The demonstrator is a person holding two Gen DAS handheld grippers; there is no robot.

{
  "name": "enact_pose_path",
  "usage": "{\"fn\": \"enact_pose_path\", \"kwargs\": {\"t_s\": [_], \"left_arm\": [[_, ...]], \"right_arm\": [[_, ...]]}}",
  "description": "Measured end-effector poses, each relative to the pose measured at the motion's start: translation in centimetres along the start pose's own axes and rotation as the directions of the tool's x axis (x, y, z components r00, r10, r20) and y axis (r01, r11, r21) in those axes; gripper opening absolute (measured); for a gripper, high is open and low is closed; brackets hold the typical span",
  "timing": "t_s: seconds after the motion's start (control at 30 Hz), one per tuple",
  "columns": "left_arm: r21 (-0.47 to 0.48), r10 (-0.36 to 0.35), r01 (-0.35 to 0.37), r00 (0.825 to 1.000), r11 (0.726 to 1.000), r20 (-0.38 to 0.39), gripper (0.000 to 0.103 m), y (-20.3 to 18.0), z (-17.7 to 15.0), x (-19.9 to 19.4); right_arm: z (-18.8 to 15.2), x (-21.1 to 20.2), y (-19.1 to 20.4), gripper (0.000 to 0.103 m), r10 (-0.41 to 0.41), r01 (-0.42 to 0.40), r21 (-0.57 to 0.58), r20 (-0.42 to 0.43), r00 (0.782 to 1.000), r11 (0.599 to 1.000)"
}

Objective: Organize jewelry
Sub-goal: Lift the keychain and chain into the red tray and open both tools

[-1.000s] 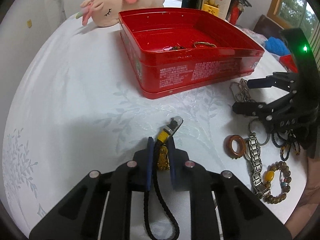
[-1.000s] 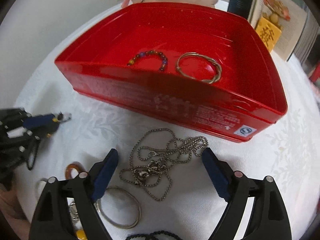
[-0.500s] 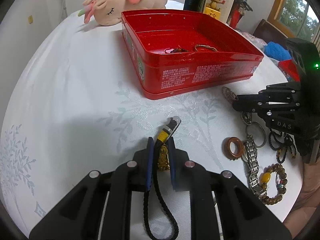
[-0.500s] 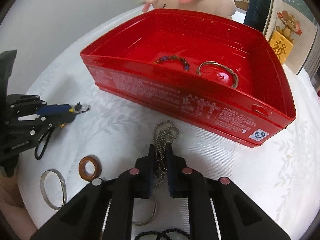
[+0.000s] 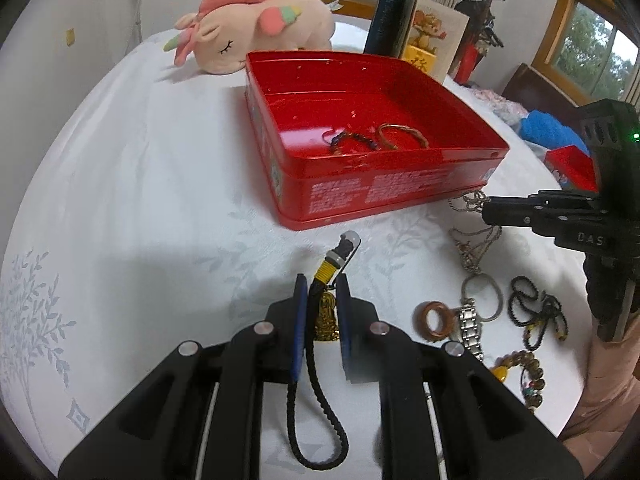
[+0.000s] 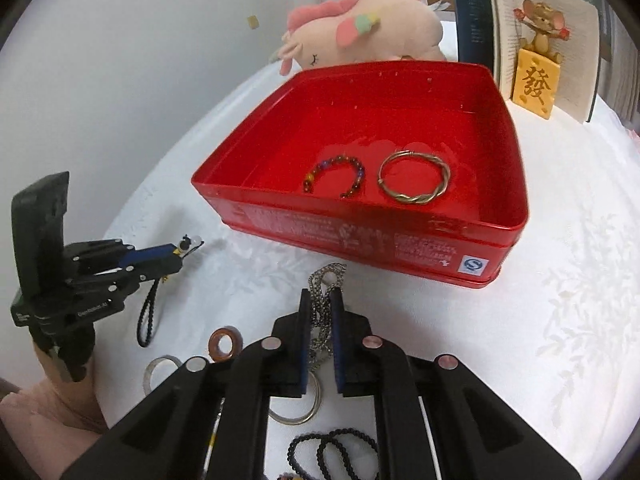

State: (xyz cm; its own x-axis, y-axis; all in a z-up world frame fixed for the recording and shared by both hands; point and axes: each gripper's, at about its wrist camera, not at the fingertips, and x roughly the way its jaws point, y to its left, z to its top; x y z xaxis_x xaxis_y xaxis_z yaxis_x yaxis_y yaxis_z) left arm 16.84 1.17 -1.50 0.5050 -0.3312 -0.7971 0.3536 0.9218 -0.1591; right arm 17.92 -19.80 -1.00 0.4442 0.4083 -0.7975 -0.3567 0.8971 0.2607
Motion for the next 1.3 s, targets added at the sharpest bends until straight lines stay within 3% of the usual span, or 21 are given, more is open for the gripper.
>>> {"fn": "enact_pose_path", "kwargs": {"t_s": [0.17,0.23,0.3,0.5,0.63,0.9,0.97,1.13,1.3], "left_arm": [[0.003,-0.002,0.002,1.000,1.000,-0.017,0.013,-0.3,-0.1,0.4],[-0.001,-0.002,0.002,1.000,1.000,-0.022,0.013,-0.1,-0.1,0.5],[-0.003,-0.004,0.004,1.000,1.000,-0.024,0.013,-0.1,0.0,0.6],[0.003,-0.008,0.008,1.000,1.000,-0.029,0.013,-0.2,0.0,0.7],[-0.001,-0.006,0.006,0.999,1.000,-0.034,0.013,0.0,0.0,0.8],[-0.005,-0.004,0.003,0.999,1.000,-0.043,0.013,0.0,0.0,1.1],[-0.008,-0.002,0.002,0.999,1.000,-0.045,0.013,0.1,0.0,1.1],[-0.017,-0.003,0.003,0.999,1.000,-0.045,0.013,0.2,0.1,1.1],[-0.032,-0.018,0.017,1.000,0.999,-0.019,0.013,0.1,0.3,0.3]], "right_arm": [[-0.6,2.6,0.9,0.011,-0.063,0.060,-0.034,-0.102,0.993,0.998],[-0.8,2.9,1.0,0.016,-0.081,0.076,-0.046,-0.120,0.989,0.996],[-0.8,2.8,1.1,0.040,-0.073,0.068,-0.044,-0.121,0.990,0.997],[-1.3,3.3,1.8,0.044,-0.102,0.091,-0.091,-0.130,0.986,0.992],[-1.8,3.3,2.4,0.041,-0.131,0.114,-0.132,-0.125,0.983,0.985],[-2.6,2.8,3.3,0.017,-0.117,0.099,-0.161,-0.112,0.987,0.982],[-2.8,2.6,3.2,0.015,-0.107,0.090,-0.152,-0.108,0.988,0.984],[-2.5,2.1,1.5,0.012,-0.033,0.027,-0.056,-0.103,0.994,0.998],[-2.0,-0.5,0.2,0.011,0.050,-0.050,-0.004,-0.037,0.998,0.999]]}}
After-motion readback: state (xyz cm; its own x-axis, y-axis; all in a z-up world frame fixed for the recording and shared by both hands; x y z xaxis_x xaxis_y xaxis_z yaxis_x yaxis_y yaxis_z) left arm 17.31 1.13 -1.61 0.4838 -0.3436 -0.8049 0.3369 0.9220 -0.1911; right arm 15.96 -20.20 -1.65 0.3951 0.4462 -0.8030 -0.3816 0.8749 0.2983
